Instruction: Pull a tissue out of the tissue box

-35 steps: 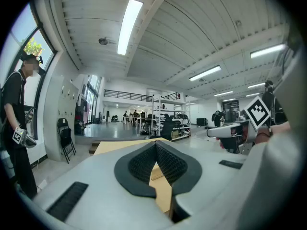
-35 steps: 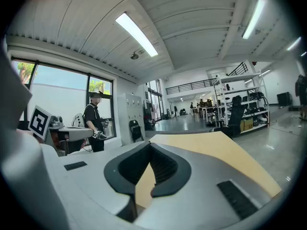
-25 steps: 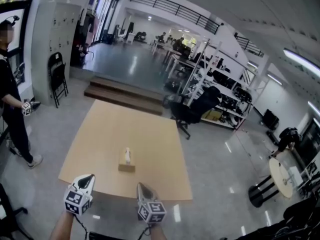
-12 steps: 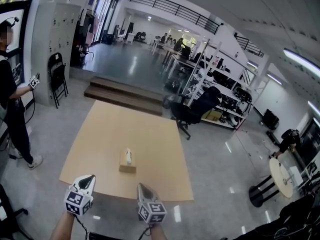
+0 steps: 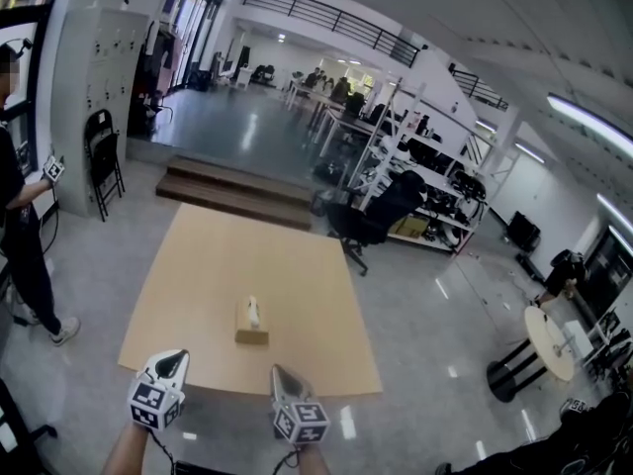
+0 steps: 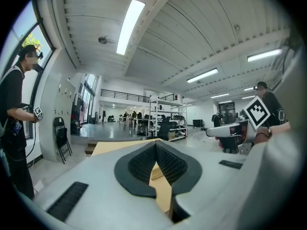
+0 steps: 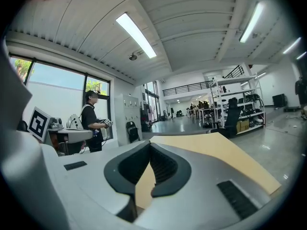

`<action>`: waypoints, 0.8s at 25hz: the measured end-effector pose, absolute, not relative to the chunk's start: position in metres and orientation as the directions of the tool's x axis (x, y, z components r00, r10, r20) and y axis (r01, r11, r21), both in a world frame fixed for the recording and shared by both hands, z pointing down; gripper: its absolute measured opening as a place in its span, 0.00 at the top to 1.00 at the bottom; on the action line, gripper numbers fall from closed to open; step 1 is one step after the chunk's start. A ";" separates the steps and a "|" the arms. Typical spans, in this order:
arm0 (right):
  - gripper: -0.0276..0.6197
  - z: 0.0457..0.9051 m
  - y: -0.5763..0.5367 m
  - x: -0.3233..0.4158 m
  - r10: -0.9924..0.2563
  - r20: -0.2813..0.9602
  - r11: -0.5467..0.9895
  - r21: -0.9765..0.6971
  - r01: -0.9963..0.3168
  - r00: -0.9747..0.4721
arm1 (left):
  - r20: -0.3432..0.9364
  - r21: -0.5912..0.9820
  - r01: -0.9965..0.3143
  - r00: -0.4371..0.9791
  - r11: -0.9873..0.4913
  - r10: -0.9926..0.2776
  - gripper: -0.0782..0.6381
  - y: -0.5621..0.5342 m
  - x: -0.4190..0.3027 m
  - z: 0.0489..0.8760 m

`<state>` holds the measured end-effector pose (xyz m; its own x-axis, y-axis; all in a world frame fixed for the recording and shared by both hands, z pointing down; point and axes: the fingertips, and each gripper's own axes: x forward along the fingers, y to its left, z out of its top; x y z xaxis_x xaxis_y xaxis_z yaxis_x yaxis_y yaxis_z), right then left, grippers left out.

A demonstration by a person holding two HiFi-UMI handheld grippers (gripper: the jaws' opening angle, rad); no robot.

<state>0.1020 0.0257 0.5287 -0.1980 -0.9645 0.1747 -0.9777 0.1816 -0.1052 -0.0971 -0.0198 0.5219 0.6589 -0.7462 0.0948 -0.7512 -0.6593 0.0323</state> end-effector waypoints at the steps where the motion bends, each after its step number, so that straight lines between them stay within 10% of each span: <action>1: 0.94 0.528 0.027 0.101 -0.966 0.173 0.176 -0.102 -0.979 -0.192 | 0.091 0.033 -0.749 0.662 -0.662 -0.744 0.88 -0.021 -0.098 0.522; 20: 0.94 0.536 0.003 0.094 -0.970 0.172 0.155 -0.092 -0.984 -0.169 | 0.088 0.045 -0.739 0.673 -0.672 -0.735 0.88 -0.051 -0.106 0.532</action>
